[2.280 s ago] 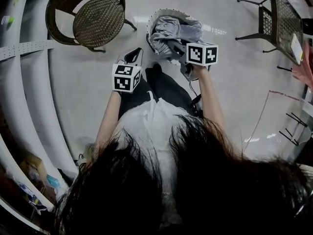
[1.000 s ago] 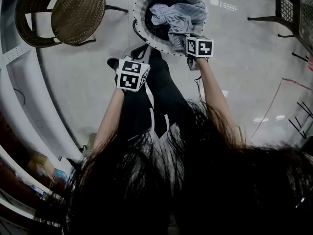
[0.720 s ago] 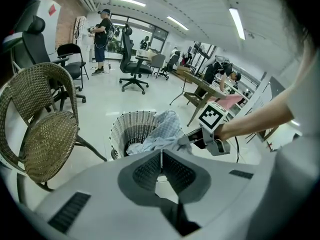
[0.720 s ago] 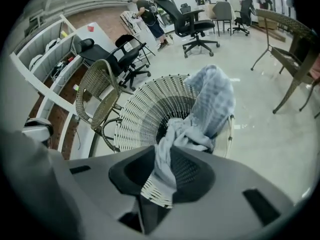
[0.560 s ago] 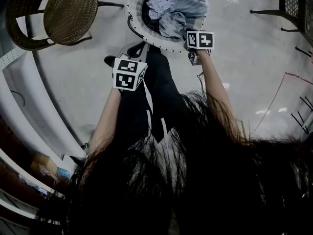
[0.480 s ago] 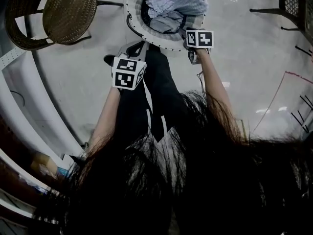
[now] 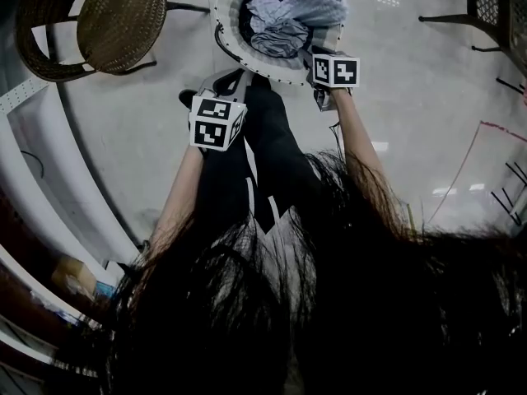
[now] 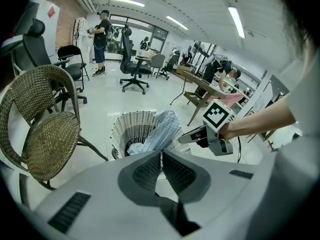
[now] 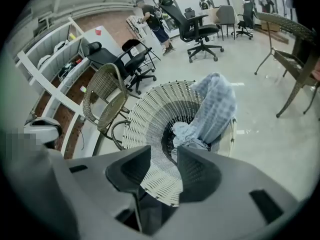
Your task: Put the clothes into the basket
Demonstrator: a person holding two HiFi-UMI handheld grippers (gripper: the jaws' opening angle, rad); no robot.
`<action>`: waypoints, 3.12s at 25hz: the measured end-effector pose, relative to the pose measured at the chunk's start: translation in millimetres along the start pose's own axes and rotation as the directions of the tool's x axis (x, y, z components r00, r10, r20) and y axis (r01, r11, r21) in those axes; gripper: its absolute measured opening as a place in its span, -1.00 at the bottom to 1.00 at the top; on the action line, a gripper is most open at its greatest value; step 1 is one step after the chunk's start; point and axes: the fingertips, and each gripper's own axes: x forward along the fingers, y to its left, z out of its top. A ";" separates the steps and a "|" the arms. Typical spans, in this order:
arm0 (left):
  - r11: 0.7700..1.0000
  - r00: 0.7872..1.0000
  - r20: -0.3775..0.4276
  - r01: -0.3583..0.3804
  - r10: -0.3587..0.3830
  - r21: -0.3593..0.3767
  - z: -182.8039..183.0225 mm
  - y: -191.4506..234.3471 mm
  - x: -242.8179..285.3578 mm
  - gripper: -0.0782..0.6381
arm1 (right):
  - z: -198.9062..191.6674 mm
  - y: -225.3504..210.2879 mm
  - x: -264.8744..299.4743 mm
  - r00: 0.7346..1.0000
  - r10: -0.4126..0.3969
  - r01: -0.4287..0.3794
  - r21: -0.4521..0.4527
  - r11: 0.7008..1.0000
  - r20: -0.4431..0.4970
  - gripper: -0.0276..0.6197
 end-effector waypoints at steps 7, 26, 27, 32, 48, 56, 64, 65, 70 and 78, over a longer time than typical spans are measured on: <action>1.000 0.999 0.034 -0.030 0.030 -0.008 7.7 -1.2 -25.5 -0.72 | 20.8 28.1 -36.1 0.993 0.065 -0.064 -0.015 0.998 0.101 -0.44; 0.985 0.971 0.188 -0.132 0.151 -0.108 27.8 -18.2 -149.7 -0.72 | 77.1 162.7 -155.2 0.933 0.275 -0.212 -0.262 0.942 0.232 -0.45; 0.984 0.971 0.185 -0.128 0.149 -0.123 22.7 -20.9 -153.7 -0.72 | 78.7 172.3 -158.6 0.929 0.289 -0.221 -0.277 0.935 0.231 -0.45; 0.979 0.968 0.185 -0.140 0.166 -0.149 3.7 -26.8 -175.7 -0.72 | 80.7 217.5 -171.7 0.910 0.351 -0.268 -0.335 0.903 0.218 -0.45; 0.914 0.851 0.386 -0.234 0.357 -0.330 -44.2 34.4 -320.6 -0.72 | 14.6 388.9 -201.2 0.859 0.485 -0.368 -0.461 0.807 0.165 -0.53; 0.918 0.830 0.428 -0.228 0.357 -0.324 -93.1 28.1 -364.4 -0.72 | -49.1 449.0 -219.2 0.837 0.520 -0.376 -0.511 0.773 0.171 -0.60; 0.928 0.817 0.460 -0.225 0.346 -0.298 -127.8 12.5 -392.0 -0.72 | -104.4 481.6 -234.9 0.828 0.536 -0.362 -0.572 0.736 0.166 -0.64; 0.928 0.815 0.464 -0.225 0.347 -0.297 -131.3 11.8 -395.3 -0.72 | -109.9 485.0 -236.3 0.828 0.537 -0.360 -0.577 0.733 0.165 -0.66; 0.927 0.797 0.490 -0.231 0.354 -0.295 -138.4 8.8 -408.3 -0.72 | -127.2 496.5 -242.9 0.826 0.542 -0.354 -0.604 0.714 0.156 -0.73; 0.931 0.775 0.524 -0.235 0.353 -0.279 -133.7 4.1 -418.1 -0.72 | -140.9 505.2 -249.1 0.825 0.549 -0.349 -0.644 0.680 0.133 -0.76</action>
